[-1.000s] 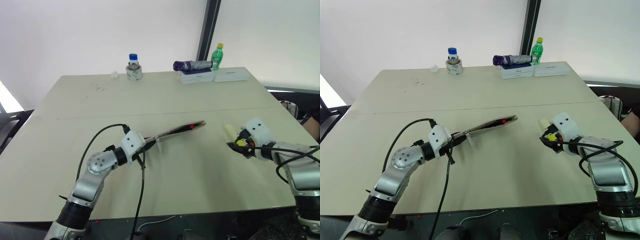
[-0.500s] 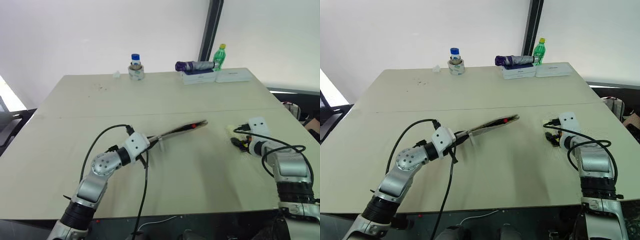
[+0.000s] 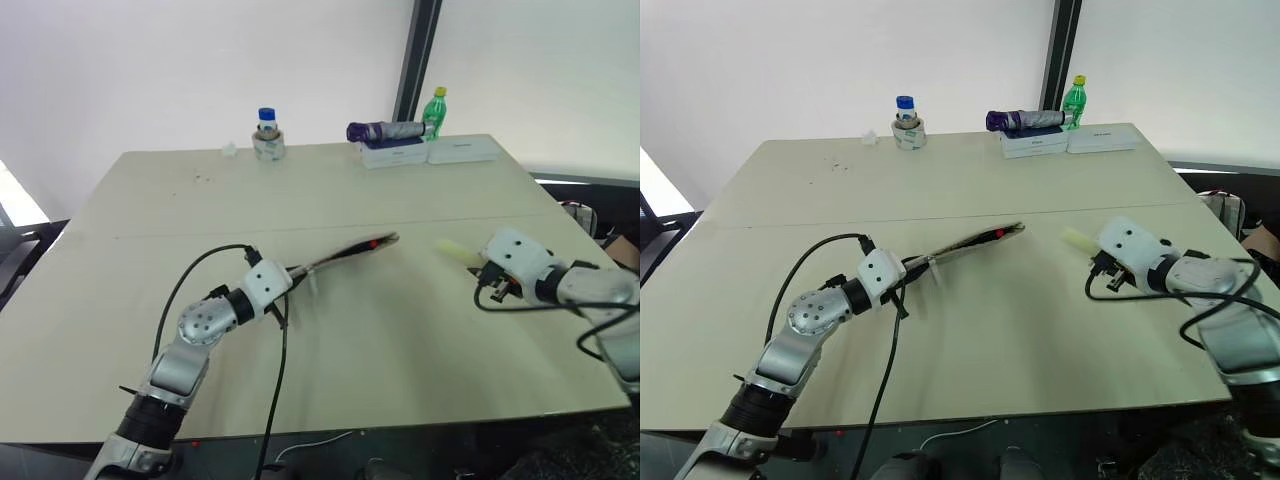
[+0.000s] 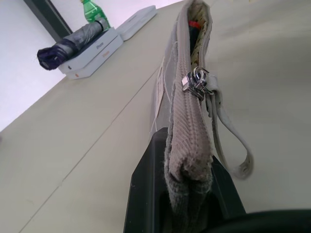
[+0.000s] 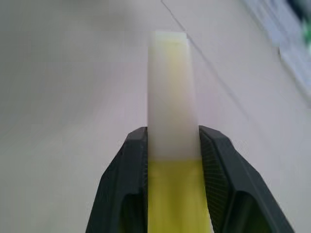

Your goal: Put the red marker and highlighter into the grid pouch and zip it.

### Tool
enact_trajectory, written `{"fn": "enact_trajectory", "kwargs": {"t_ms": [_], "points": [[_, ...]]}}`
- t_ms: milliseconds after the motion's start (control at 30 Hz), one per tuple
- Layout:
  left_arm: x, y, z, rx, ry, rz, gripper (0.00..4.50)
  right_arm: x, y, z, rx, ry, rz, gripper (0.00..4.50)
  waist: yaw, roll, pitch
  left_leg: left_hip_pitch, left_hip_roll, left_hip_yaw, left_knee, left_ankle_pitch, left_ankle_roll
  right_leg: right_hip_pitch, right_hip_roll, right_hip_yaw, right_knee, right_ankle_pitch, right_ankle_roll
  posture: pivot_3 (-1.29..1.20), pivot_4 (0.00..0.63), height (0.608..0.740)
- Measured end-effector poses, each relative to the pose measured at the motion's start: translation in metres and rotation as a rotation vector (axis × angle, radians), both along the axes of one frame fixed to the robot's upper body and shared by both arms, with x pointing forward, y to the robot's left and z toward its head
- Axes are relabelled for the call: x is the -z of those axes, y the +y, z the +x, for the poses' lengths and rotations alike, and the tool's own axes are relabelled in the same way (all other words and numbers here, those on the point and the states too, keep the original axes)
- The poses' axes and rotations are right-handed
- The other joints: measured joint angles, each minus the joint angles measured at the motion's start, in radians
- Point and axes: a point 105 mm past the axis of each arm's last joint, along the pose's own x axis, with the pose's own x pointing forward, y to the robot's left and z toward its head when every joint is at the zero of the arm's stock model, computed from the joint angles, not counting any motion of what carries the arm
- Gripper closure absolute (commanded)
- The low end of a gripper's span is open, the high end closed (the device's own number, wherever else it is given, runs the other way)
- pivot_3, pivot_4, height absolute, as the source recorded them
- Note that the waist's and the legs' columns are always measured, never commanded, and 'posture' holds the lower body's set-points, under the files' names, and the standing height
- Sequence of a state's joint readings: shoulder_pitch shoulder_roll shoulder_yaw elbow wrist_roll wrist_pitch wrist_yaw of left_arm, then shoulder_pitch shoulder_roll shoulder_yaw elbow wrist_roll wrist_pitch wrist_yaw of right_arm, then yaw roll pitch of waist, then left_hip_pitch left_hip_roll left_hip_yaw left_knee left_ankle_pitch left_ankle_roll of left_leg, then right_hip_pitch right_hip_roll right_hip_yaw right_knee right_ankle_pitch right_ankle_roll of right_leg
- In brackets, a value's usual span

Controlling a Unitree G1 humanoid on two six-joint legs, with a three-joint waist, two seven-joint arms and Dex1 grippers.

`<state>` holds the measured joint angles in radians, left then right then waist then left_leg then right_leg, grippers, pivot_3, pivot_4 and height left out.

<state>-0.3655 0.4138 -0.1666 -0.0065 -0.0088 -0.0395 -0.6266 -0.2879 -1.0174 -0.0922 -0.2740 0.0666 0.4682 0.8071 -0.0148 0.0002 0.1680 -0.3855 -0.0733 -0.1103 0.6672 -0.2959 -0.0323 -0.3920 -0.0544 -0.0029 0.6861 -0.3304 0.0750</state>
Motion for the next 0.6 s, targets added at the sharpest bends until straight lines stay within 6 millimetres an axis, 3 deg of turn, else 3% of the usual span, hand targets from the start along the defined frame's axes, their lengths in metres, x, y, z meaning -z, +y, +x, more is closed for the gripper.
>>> {"fn": "enact_trajectory", "kwargs": {"t_ms": [67,233,600], "points": [[0.002,0.003,0.0,0.005,-0.005,0.016,4.5,-0.008,0.016,-0.007,-0.094,-0.011,-0.012,3.59,0.002,-0.001,0.0,0.001,0.0,0.0,0.0,0.0,0.001,0.001,0.0,0.0,0.0,0.0,0.0,0.0,0.15,0.74],[0.004,0.005,0.0,0.02,-0.006,0.03,4.5,-0.017,0.034,-0.008,-0.187,-0.051,-0.062,3.59,0.007,-0.001,0.0,0.0,0.0,0.0,0.0,0.001,-0.001,0.001,-0.001,0.0,-0.001,0.0,0.0,0.0,0.15,0.74],[0.004,-0.002,-0.002,0.058,-0.008,0.04,4.5,0.003,0.051,-0.006,-0.262,-0.018,-0.157,3.59,0.007,-0.001,0.0,-0.001,0.0,0.0,0.0,0.001,-0.001,0.0,-0.001,0.0,-0.002,0.0,0.0,0.0,0.15,0.74]]}}
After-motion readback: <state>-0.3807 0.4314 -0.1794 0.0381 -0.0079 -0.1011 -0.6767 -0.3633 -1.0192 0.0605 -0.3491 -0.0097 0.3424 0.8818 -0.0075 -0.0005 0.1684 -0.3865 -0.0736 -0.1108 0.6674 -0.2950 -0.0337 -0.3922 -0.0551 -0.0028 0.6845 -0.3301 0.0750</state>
